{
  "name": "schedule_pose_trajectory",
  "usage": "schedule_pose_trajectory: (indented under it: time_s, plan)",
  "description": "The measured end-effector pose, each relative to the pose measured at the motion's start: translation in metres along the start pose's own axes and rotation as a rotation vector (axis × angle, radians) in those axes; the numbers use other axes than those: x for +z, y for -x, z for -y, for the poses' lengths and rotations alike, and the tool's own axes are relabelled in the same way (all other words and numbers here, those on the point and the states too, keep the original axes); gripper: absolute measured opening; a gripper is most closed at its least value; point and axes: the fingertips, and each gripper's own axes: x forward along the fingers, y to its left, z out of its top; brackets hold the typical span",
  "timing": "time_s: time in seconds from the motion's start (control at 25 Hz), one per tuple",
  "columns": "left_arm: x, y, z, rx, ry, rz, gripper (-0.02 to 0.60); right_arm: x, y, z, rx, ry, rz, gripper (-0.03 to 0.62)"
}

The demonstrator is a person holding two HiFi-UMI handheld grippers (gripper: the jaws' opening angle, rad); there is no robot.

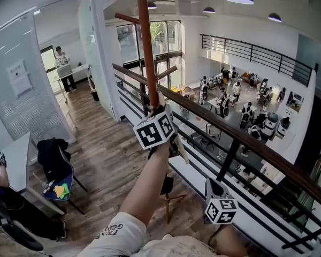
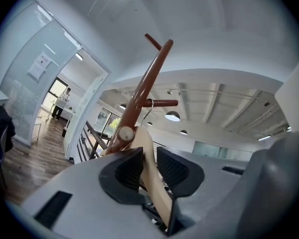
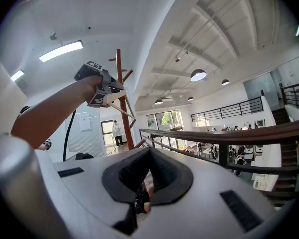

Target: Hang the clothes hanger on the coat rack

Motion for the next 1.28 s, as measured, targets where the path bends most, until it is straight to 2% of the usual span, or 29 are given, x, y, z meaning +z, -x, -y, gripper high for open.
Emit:
schedule_pose_trajectory:
  time_s: [0.4, 0.6, 0.64, 0.76, 0.92, 1.08, 1.28]
  plan:
    - [0.005, 0.021, -0.005, 0.005, -0.118, 0.032, 0.069, -0.007, -0.005, -0.012, 0.026, -0.001, -0.01, 0.0]
    - [0.004, 0.042, -0.002, -0.003, -0.246, 0.058, 0.045, -0.012, -0.006, -0.021, 0.039, 0.0, -0.009, 0.0]
    - [0.004, 0.047, 0.002, -0.014, -0.28, 0.064, 0.013, -0.012, -0.006, -0.022, 0.041, 0.001, -0.009, -0.001]
    - [0.001, 0.062, 0.014, -0.072, -0.354, 0.082, 0.005, -0.013, -0.006, -0.028, 0.046, 0.003, -0.005, -0.001]
    - [-0.005, 0.083, 0.016, -0.127, -0.383, 0.082, 0.005, -0.015, -0.007, -0.037, 0.055, 0.012, -0.005, -0.001]
    - [-0.016, 0.102, 0.004, -0.12, -0.413, 0.056, 0.005, -0.014, -0.007, -0.043, 0.063, 0.024, 0.0, 0.0]
    - [-0.056, 0.117, -0.016, -0.111, -0.426, -0.012, 0.005, -0.01, -0.006, -0.054, 0.083, 0.057, 0.024, 0.0]
